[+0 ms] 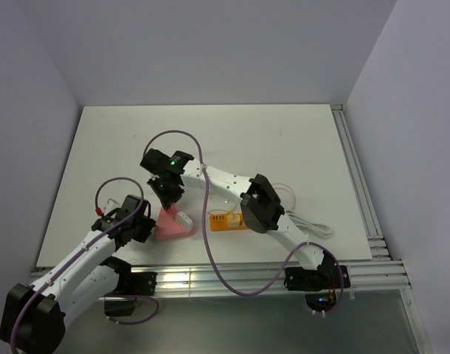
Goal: Insert the plug
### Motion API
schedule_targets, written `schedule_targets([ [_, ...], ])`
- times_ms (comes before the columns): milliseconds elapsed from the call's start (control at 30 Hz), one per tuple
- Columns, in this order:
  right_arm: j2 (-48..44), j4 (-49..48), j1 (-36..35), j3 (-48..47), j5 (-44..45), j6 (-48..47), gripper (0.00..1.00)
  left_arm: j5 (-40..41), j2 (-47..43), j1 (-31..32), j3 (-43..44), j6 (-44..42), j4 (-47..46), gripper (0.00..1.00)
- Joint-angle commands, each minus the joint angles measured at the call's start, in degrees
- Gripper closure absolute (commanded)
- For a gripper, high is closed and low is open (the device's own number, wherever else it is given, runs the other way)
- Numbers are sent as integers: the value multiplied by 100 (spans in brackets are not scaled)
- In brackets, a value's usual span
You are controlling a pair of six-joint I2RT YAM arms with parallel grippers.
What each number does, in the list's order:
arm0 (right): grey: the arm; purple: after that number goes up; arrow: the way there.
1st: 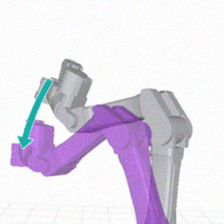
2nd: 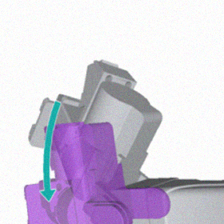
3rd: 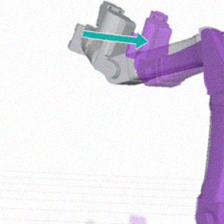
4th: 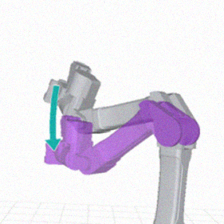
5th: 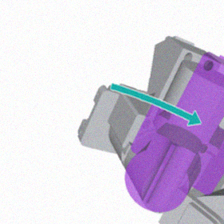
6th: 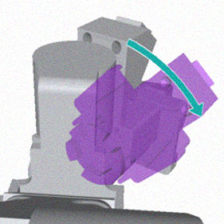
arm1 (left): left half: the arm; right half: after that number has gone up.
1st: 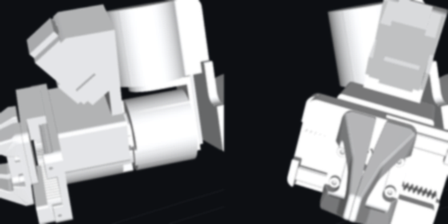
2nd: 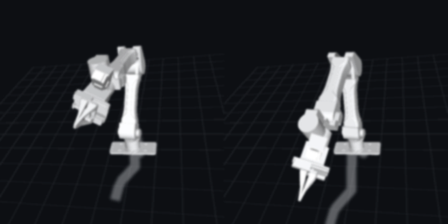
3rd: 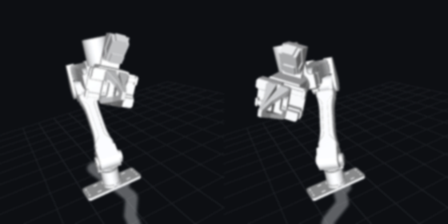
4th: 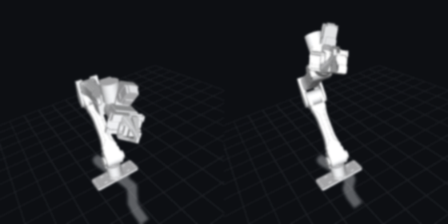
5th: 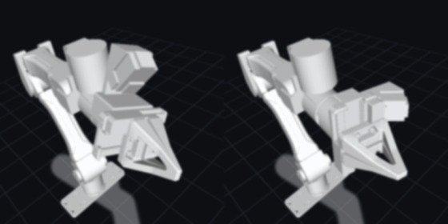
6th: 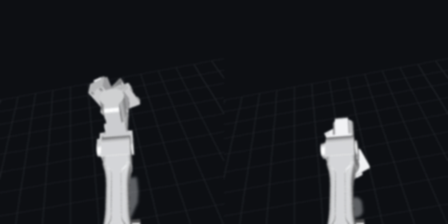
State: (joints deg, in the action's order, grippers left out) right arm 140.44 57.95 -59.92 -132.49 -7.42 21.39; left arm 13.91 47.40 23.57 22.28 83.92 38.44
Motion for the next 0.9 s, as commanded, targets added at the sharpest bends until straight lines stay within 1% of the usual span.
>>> schedule_targets([
  [0,220,199,-125,-31,109,-91,100,-205,138,-2,30,125,-301,62],
  [233,335,164,-187,-67,-119,-231,100,-152,367,-2,118,28,-495,63],
  [300,361,137,-230,-58,-198,-267,100,-152,393,-2,92,-33,-600,65],
  [400,291,-73,-239,213,-488,-275,100,-161,437,-2,31,-104,-776,66],
  [533,291,-223,-248,329,-778,-267,100,-126,498,-11,48,-244,-987,67],
  [633,422,-144,-239,267,-612,-249,100,-99,586,-2,83,-280,-1013,67],
  [700,545,-39,-239,258,-349,-249,100,-125,665,-2,92,-315,-1066,68],
  [767,537,-65,-239,390,-60,-267,100,-152,709,-2,101,-315,-1092,68],
  [867,414,-179,-231,662,13,-319,100,-152,718,-2,48,-324,-1145,68],
])
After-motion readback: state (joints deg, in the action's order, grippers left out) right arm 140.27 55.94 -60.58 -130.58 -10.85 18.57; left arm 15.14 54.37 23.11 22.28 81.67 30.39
